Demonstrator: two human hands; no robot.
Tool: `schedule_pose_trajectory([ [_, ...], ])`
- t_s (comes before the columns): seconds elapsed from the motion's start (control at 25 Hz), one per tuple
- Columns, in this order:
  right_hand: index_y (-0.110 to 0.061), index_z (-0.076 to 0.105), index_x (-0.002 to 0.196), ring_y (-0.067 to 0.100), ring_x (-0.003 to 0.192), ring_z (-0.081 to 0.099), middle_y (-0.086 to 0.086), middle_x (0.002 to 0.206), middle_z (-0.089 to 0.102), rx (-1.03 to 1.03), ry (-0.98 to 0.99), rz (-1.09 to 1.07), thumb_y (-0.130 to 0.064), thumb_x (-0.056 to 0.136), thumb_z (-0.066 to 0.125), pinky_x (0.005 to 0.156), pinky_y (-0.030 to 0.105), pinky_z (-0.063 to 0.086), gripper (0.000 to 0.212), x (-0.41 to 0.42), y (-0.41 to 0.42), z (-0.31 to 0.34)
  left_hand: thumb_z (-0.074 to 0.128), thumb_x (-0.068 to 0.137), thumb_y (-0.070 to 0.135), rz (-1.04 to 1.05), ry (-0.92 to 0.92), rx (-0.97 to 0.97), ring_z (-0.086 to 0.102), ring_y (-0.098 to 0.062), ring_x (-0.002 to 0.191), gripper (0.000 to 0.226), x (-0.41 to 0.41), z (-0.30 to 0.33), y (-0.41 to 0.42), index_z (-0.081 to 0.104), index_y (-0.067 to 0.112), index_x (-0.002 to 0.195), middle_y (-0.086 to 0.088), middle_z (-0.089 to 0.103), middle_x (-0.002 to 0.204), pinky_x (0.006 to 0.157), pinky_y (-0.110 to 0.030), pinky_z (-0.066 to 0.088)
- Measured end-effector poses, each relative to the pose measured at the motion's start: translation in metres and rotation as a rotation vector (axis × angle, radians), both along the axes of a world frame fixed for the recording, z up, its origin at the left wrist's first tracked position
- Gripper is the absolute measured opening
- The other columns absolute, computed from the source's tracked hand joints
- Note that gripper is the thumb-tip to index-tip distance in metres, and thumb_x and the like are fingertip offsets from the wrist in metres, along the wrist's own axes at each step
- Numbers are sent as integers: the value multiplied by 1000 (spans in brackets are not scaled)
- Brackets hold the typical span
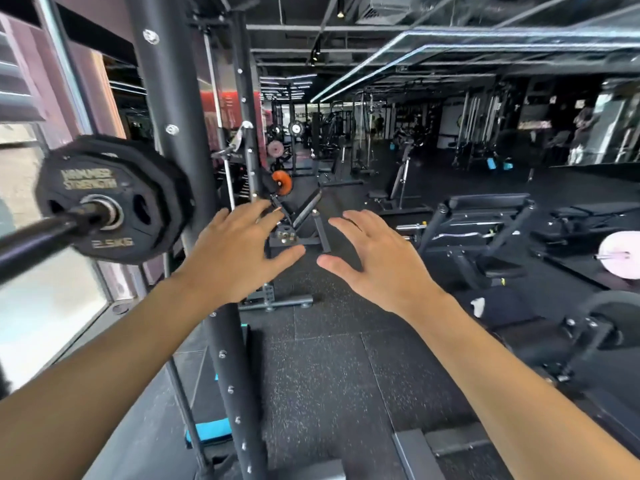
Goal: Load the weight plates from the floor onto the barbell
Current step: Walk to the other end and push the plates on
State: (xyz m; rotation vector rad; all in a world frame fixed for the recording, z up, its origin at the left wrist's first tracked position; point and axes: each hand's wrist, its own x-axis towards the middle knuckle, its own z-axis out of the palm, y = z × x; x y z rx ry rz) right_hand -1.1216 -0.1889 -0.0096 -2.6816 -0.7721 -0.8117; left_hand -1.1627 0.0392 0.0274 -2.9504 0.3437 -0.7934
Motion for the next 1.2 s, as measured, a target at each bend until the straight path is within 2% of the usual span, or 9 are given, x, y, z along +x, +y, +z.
schedule_pose_trajectory([
  [0.2, -30, 30, 154, 20, 152, 16, -4, 162, 28, -20, 101, -95, -83, 84, 13, 118, 50, 30, 90, 15, -56, -27, 21, 80, 81, -59, 14, -90, 37, -21, 142, 95, 27, -26, -51, 46, 19, 148, 0, 39, 156, 117, -39, 27],
  [0.44, -29, 33, 153, 19, 150, 23, -5, 158, 35, -39, 124, -156, -82, 85, 13, 113, 47, 37, 88, 83, -90, -58, 21, 81, 81, -91, 58, -119, 38, -20, 142, 96, 107, -70, -73, 44, 18, 150, 0, 40, 156, 117, -39, 28],
  [0.64, -29, 33, 153, 18, 149, 26, -5, 157, 37, -26, 159, -153, -80, 87, 17, 112, 43, 38, 85, 183, -88, -74, 17, 80, 84, -94, 94, -127, 40, -23, 140, 100, 217, -95, -67, 45, 17, 149, 0, 42, 154, 118, -42, 31],
  [0.88, -30, 34, 152, 15, 148, 28, -7, 156, 37, 3, 228, -152, -80, 86, 18, 112, 41, 38, 85, 333, -66, -68, 18, 84, 80, -66, 70, -122, 45, -21, 136, 97, 366, -88, -40, 49, 13, 146, -2, 48, 149, 115, -43, 34],
  [1.2, -27, 37, 151, 14, 145, 32, -6, 153, 41, 14, 236, -114, -77, 89, 23, 106, 38, 41, 81, 498, -48, -86, 16, 83, 80, -8, 181, -91, 42, -23, 139, 96, 525, -118, -44, 47, 14, 147, -5, 47, 150, 116, -46, 30],
])
